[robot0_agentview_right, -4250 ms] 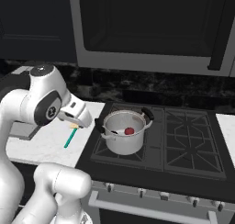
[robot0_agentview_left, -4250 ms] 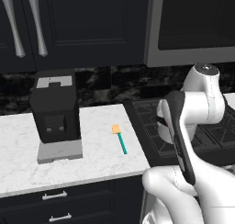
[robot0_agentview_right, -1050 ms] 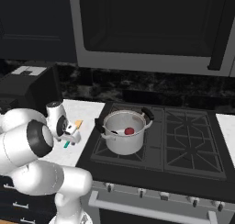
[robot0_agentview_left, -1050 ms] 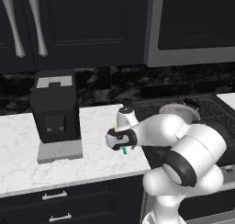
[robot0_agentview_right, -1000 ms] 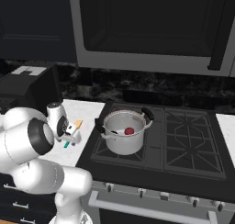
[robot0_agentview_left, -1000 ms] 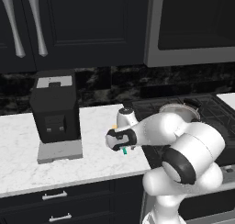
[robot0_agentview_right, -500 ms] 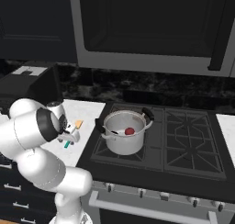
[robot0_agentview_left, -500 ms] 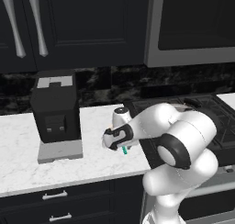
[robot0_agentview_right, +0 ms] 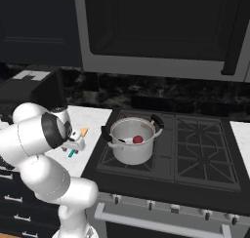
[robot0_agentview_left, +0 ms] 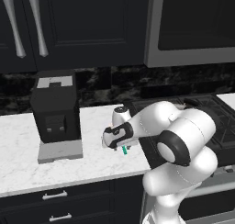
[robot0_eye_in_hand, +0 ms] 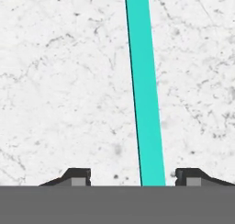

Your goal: Put the avocado and tomato in the pot. Retrieve the spatula and lightly stir the vegetables in the pot.

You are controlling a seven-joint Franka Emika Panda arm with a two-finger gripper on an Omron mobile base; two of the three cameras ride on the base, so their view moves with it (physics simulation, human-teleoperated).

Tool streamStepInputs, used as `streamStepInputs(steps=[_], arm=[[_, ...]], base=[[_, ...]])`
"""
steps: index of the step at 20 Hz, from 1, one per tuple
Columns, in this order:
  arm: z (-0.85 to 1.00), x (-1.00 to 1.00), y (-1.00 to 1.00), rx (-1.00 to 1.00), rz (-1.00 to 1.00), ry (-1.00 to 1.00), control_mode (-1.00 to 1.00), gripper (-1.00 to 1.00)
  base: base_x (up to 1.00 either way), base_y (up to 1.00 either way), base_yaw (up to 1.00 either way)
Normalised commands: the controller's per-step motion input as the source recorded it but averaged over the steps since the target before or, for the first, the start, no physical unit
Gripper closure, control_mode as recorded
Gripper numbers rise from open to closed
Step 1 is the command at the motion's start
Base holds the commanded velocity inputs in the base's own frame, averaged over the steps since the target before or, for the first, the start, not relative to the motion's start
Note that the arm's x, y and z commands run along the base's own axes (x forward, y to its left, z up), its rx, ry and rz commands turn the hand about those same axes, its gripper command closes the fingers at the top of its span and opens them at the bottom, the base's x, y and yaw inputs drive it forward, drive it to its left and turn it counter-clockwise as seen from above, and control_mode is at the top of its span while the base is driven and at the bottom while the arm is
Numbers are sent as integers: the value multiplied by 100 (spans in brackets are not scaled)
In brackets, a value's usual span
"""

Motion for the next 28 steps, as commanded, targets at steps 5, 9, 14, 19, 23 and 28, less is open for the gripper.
streamStepInputs(steps=[5, 9, 14, 19, 23, 28], arm=[[-32, -9, -23, 2, 0, -1, -100, -100], [-27, -47, -1, 0, 0, -6, -100, -100], [-8, -28, -8, 0, 0, -3, -100, -100], [0, -5, -23, 0, 0, 0, -100, -100], [-13, 0, -3, 0, 0, 0, -100, -100], [-51, 0, 0, 0, 0, 0, -100, 100]], base=[[0, 0, 0], [0, 0, 0], [0, 0, 0], [0, 0, 0], [0, 0, 0], [0, 0, 0]])
